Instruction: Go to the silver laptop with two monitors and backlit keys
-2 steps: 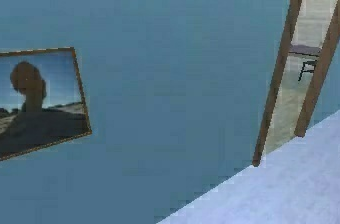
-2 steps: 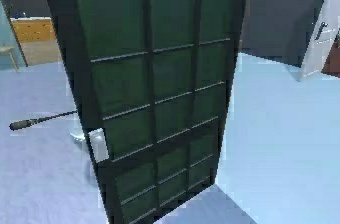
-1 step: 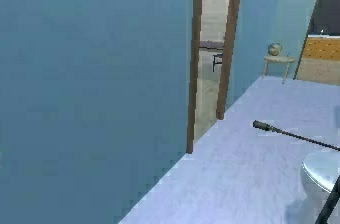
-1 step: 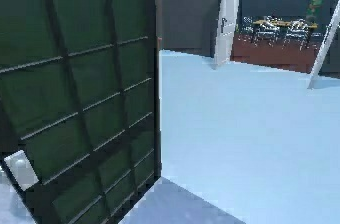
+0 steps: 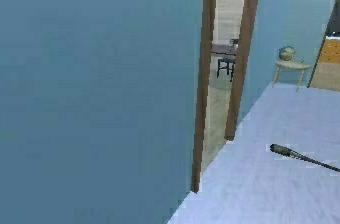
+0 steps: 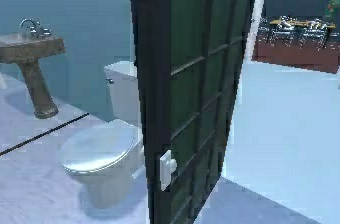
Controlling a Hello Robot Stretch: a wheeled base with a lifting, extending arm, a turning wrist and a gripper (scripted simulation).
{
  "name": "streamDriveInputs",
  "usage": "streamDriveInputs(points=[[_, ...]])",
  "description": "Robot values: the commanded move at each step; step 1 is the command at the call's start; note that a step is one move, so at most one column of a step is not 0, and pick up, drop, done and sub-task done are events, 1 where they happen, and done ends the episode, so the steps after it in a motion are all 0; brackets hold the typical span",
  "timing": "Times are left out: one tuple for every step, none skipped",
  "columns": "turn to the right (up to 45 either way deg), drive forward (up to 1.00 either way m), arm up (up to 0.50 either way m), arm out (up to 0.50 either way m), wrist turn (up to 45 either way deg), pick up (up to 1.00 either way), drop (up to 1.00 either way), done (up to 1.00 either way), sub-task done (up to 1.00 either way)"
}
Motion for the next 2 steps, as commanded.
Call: streamDriveInputs(points=[[33.0, 0.0, 0.0, 0.0, 0.0, 0.0, 0.0, 0.0, 0.0], [0.0, 0.8, 0.0, 0.0, 0.0, 0.0, 0.0, 0.0, 0.0]])
